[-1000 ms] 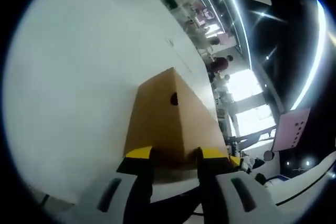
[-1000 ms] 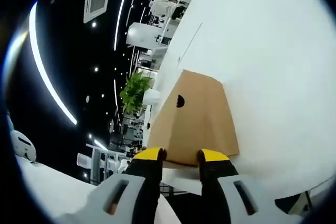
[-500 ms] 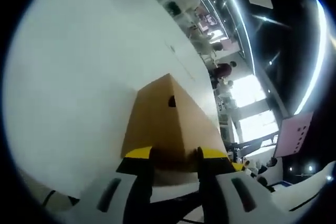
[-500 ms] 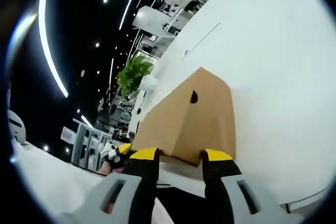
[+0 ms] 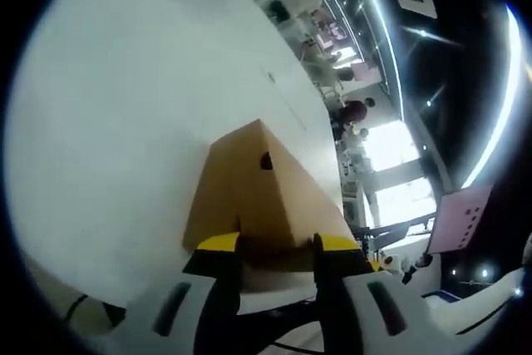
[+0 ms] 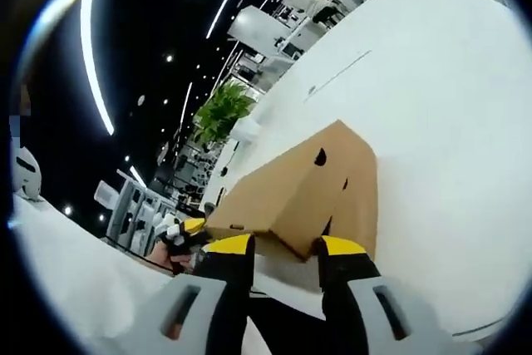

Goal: Operate the shoe box by opening the lid, removing the specified soft item, and placing it in the target area until the item is outside and the box remains undamaged.

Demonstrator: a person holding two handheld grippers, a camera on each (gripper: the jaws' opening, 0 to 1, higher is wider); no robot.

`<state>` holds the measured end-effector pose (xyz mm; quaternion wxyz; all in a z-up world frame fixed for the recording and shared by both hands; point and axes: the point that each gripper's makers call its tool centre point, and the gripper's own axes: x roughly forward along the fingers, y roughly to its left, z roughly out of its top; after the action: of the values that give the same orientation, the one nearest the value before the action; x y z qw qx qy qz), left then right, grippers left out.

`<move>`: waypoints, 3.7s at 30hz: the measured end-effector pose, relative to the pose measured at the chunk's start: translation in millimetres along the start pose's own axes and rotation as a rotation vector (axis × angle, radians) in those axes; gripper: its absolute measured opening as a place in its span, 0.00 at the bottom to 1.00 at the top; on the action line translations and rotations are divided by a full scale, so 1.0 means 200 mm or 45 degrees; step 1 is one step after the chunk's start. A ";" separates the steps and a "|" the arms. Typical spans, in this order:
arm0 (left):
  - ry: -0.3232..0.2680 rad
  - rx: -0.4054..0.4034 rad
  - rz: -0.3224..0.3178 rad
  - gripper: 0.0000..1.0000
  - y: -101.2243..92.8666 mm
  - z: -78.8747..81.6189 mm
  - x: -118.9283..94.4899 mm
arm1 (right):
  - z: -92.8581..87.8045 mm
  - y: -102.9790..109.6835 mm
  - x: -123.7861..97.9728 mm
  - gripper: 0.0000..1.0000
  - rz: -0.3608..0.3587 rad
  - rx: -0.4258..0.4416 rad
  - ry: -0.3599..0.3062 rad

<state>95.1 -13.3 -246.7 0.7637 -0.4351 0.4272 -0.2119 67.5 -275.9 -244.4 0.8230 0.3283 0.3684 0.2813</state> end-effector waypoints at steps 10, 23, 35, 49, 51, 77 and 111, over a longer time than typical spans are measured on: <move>-0.047 0.025 -0.030 0.36 -0.10 0.07 -0.02 | 0.02 0.08 0.03 0.39 -0.036 -0.150 -0.045; -0.152 -0.029 -0.132 0.35 -0.20 0.16 -0.05 | 0.15 0.18 0.00 0.40 -0.009 -0.225 -0.109; -0.147 0.061 -0.149 0.32 -0.24 0.20 -0.05 | 0.20 0.23 0.03 0.42 -0.031 -0.303 -0.175; -0.132 0.068 -0.156 0.31 -0.24 0.20 -0.04 | 0.15 0.12 0.02 0.41 -0.274 -0.633 -0.108; -0.133 0.066 -0.158 0.31 -0.24 0.20 -0.04 | 0.18 0.07 0.00 0.38 -0.393 -0.723 -0.142; -0.125 0.145 -0.177 0.29 -0.30 0.24 -0.03 | 0.44 0.13 0.07 0.20 -0.773 -1.342 -0.518; -0.046 1.170 -0.114 0.19 -0.22 0.10 -0.01 | 0.59 0.08 0.06 0.01 -0.842 -0.971 -0.575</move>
<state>113.1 -26.7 -203.4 0.8749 -0.0730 0.2562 -0.4045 164.9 -297.8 -177.2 0.9866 -0.0742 0.1382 0.0440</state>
